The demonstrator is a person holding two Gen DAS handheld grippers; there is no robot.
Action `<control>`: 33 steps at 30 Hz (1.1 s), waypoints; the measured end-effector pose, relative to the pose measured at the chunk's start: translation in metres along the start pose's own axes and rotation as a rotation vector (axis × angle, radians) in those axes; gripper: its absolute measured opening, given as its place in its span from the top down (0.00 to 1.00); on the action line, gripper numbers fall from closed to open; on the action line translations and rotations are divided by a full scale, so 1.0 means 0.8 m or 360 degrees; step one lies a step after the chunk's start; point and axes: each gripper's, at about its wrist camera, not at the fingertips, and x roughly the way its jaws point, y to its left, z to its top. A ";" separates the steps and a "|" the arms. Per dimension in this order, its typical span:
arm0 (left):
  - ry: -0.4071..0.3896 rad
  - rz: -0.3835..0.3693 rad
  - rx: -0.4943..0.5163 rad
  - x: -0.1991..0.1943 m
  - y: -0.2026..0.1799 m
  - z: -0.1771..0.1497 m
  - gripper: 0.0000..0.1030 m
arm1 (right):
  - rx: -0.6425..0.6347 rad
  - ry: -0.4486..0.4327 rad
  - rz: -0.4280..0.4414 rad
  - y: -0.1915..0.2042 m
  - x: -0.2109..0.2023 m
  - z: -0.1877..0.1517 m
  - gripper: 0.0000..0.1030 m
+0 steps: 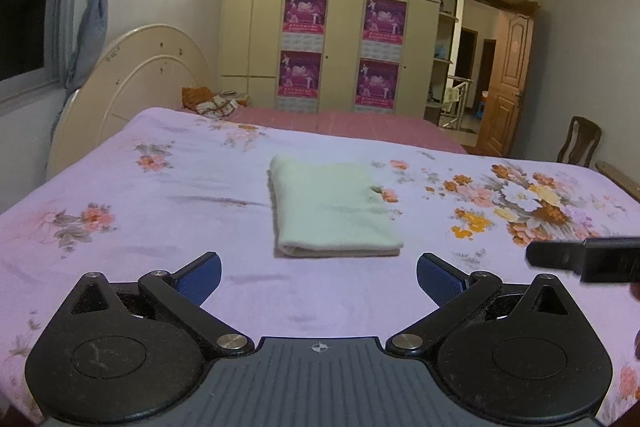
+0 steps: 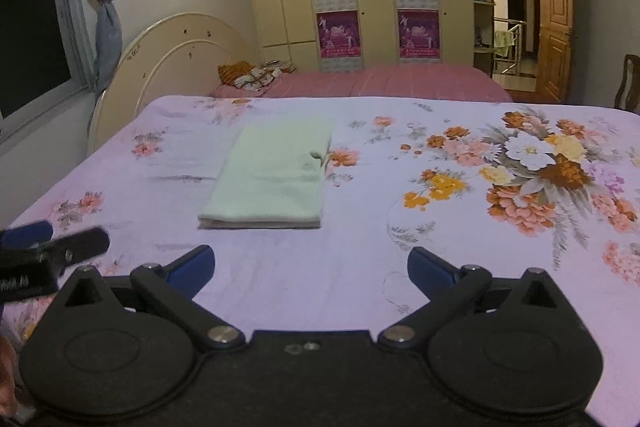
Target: Fold small clothes
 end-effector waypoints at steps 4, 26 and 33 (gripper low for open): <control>0.0003 -0.0009 -0.0015 -0.009 0.004 -0.004 0.00 | -0.0002 -0.0030 -0.0023 0.005 -0.011 -0.004 0.01; -0.0044 -0.0035 0.0014 -0.021 0.000 0.002 0.00 | -0.0071 -0.0028 -0.0009 0.036 -0.013 -0.005 0.01; -0.0043 -0.0039 0.0011 -0.020 -0.004 0.002 0.00 | -0.0063 -0.0028 -0.0018 0.031 -0.016 -0.005 0.01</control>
